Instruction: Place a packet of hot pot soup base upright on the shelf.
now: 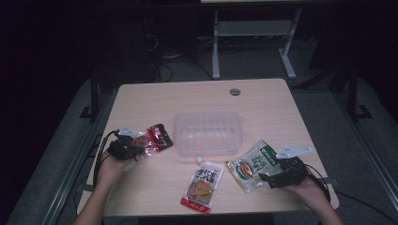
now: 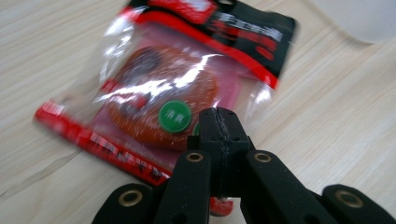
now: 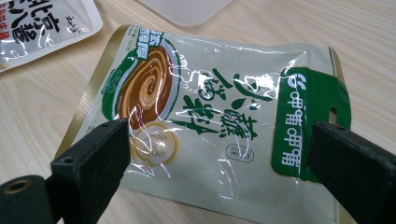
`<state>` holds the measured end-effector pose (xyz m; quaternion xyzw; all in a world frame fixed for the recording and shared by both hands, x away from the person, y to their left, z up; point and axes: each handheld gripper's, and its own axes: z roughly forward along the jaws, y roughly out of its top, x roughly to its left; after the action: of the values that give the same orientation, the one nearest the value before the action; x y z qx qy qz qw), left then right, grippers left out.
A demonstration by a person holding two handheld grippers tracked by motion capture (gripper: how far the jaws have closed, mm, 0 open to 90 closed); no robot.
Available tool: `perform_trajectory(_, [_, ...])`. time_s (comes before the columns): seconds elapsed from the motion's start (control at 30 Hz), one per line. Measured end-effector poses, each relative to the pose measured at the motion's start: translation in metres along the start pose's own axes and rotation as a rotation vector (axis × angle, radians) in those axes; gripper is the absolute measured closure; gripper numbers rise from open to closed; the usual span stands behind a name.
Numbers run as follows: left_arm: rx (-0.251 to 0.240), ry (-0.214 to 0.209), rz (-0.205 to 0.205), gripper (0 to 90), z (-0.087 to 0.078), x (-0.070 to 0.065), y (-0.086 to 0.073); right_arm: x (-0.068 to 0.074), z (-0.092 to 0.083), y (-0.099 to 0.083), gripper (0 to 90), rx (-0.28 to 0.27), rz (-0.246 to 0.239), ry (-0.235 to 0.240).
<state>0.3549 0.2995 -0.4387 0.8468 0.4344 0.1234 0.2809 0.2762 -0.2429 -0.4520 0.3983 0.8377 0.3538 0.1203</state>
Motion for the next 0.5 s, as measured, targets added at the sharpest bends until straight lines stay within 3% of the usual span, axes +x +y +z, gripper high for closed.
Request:
perform_trajectory(0.2, [-0.01, 0.013, -0.041, 89.8, -0.007, 0.012, -0.006, 0.0, 0.0, 0.0, 6.0, -0.003, -0.007, 0.001])
perform_trajectory(0.5, [-0.039, 0.004, -0.055, 89.8, -0.012, 0.013, -0.003, 0.0, 0.001, 0.0, 6.0, 0.002, -0.007, 0.001])
